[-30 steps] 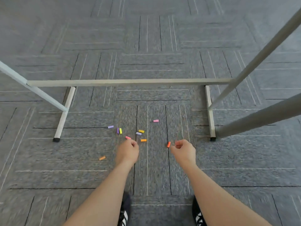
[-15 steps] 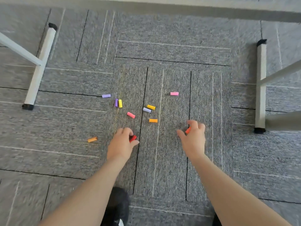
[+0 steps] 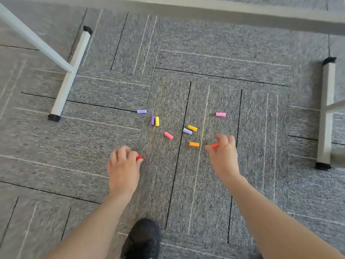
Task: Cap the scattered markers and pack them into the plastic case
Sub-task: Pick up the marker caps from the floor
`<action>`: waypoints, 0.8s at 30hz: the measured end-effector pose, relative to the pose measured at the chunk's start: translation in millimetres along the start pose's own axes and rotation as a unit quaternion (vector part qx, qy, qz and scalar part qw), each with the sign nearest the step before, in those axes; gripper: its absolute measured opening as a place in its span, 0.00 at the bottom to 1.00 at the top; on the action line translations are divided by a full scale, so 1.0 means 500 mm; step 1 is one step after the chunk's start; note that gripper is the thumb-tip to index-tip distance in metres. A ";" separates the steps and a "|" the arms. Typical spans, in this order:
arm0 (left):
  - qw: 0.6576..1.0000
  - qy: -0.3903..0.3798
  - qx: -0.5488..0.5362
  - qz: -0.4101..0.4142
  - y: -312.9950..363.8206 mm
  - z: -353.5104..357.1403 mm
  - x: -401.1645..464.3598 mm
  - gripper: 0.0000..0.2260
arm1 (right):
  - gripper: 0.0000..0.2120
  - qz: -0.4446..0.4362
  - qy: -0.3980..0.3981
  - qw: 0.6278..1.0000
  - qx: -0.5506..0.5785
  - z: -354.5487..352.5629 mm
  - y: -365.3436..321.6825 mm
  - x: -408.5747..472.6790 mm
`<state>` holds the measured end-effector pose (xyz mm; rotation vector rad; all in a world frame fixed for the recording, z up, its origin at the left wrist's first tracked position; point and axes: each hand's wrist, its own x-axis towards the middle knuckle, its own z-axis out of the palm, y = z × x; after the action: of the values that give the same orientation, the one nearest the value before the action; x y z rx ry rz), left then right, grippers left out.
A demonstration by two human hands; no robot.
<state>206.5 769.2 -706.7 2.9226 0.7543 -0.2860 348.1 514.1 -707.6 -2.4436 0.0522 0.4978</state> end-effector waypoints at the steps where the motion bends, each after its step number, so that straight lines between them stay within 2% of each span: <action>1: 1.000 -0.017 0.000 -0.024 -0.016 0.000 0.003 0.09 | 0.18 -0.043 -0.022 0.999 -0.002 0.012 -0.022 0.001; 4: 0.993 -0.082 -0.031 -0.076 -0.039 0.004 0.018 0.09 | 0.12 -0.144 -0.050 0.987 -0.046 0.054 -0.064 0.011; 6: 0.992 -0.088 -0.052 -0.078 -0.042 0.006 0.024 0.08 | 0.09 -0.163 -0.065 0.980 -0.089 0.077 -0.068 0.018; 10: 0.993 -0.081 -0.080 -0.032 -0.019 0.015 0.036 0.08 | 0.06 -0.167 -0.059 0.972 -0.153 0.089 -0.054 0.020; 13: 0.989 -0.083 -0.122 0.006 0.035 0.010 0.056 0.04 | 0.10 -0.142 -0.039 0.976 -0.158 0.078 -0.042 0.016; 16: 0.983 -0.081 -0.155 0.053 0.099 0.005 0.089 0.04 | 0.10 -0.160 -0.023 0.970 -0.181 0.072 -0.024 0.007; 20: 0.977 -0.070 -0.186 0.079 0.162 0.004 0.121 0.09 | 0.13 -0.168 -0.036 0.967 -0.188 0.057 -0.004 -0.003; 24: 0.976 -0.080 -0.183 0.090 0.164 0.006 0.120 0.14 | 0.15 -0.162 -0.035 0.973 -0.159 0.053 -0.005 0.001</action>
<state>297.7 725.3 -717.1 2.5596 0.4564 -0.3226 340.0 532.2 -725.6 -2.6693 -0.4849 0.4715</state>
